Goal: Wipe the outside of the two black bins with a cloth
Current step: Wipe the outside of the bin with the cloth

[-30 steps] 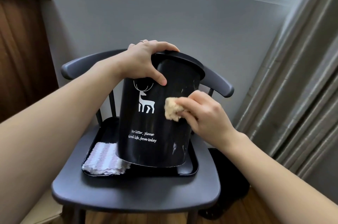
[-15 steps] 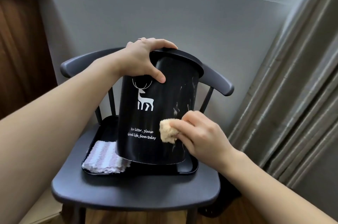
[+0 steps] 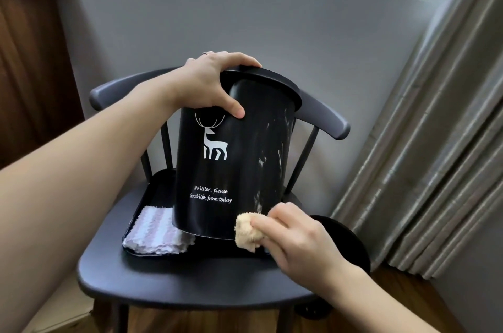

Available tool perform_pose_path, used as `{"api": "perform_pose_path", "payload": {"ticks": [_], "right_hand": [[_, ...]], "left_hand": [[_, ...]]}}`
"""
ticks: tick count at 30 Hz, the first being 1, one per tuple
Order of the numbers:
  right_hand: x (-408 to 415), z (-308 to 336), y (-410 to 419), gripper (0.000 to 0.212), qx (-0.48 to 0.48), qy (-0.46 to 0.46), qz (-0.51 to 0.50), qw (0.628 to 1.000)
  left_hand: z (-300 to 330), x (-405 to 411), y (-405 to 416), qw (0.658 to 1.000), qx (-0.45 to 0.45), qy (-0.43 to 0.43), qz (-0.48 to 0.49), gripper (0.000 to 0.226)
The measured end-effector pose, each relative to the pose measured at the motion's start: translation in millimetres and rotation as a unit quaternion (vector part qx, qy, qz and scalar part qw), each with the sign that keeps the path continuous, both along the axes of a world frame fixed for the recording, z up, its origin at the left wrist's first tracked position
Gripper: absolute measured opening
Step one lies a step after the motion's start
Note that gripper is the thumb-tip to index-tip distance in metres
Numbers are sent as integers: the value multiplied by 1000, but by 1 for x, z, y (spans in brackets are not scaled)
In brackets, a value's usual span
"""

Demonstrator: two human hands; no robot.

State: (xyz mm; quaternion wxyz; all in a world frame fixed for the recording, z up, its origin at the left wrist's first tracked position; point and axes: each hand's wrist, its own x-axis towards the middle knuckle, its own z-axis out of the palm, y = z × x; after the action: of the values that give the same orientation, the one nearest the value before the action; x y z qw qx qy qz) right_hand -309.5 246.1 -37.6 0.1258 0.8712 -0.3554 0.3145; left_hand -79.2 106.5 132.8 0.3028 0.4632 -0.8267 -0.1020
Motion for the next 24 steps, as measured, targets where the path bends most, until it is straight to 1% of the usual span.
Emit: {"api": "perform_pose_path", "payload": {"ticks": [2,5,7,9,11,14,16,19,21,24], "right_hand": [[0,8,-8,16,-3,-18,-11,1000],[5,24,-24,20,-10,-103,-53,993],[7,26,-28,23,-14,-131,-65,989],[4,15,-23,23,-8,-124,-43,991],[-2,-1,-13,22,1,-86,-6,996],[-7,-16,-6,22,4,-50,18,999],[-8,-16,-11,21,-5,-62,10,998],[-7,-17,-14,25,8,-92,9,996],[-10,-19,-14,27,18,-108,11,994],[-11,-19,-14,26,26,-128,7,991]], "left_hand": [[0,0,0,1000,1,0,-1,85],[0,-1,0,1000,-2,2,0,86],[0,-1,1,1000,-5,2,3,86],[1,-1,3,1000,-3,2,3,86],[2,-1,6,1000,3,-3,1,85],[6,-4,8,999,-14,-41,6,82],[8,-9,8,995,-39,-83,28,83],[5,-15,6,990,-52,-118,48,95],[2,-18,5,988,-62,-128,63,101],[2,-22,2,989,-66,-115,72,104]]}}
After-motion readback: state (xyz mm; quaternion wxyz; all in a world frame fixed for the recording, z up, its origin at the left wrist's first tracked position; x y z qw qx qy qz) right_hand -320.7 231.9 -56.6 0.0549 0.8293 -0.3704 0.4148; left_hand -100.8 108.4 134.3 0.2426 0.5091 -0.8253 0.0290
